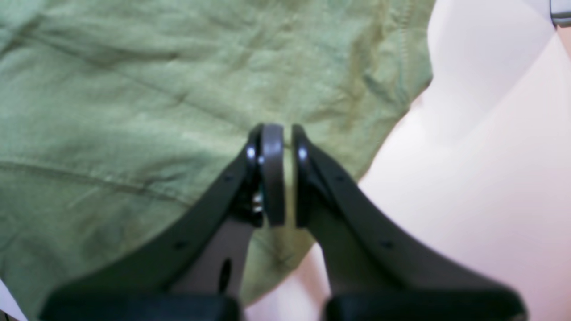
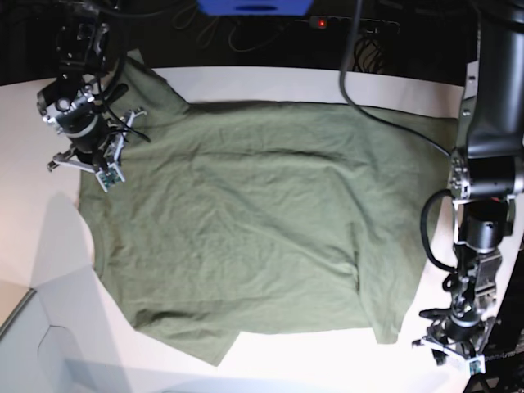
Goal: Layout the t-shirt on the table in an organized manner, then fold the t-shirt properly
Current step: 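Pull the pinched fabric with the left gripper toward the shirt hem, then move both grippers to the shirt's collar-side corners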
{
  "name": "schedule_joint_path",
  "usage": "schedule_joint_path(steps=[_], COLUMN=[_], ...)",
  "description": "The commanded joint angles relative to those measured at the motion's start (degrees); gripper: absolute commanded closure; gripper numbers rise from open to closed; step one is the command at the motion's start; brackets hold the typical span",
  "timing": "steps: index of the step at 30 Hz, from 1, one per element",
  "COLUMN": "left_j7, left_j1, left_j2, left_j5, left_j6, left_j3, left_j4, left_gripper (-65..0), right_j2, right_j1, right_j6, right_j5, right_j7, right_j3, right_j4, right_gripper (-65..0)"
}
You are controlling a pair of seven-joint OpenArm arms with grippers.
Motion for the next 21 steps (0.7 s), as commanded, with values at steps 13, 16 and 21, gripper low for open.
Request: schedule_joint_path(steps=[13, 16, 21], left_j7=[18.4, 18.3, 18.3], left_j1=[31.9, 43.6, 62.0], left_j2=[-13.8, -17.0, -18.2], left_j5=[-30.9, -35.1, -36.9], left_j6=[0.0, 0.4, 0.4], left_j3=[-0.1, -0.2, -10.2], left_j4=[38.6, 50.4, 62.7], left_gripper=[-43.1, -43.1, -43.2], right_j2=[0.6, 0.6, 0.6], right_j1=[-0.4, -0.1, 0.2], right_j6=[-0.2, -0.2, -0.2], right_j5=[0.3, 0.3, 0.4], right_j7=[0.9, 1.0, 0.9], right_j3=[4.2, 5.4, 8.4], right_j4=[2.3, 2.3, 2.3], right_gripper=[-11.5, -17.5, -24.4])
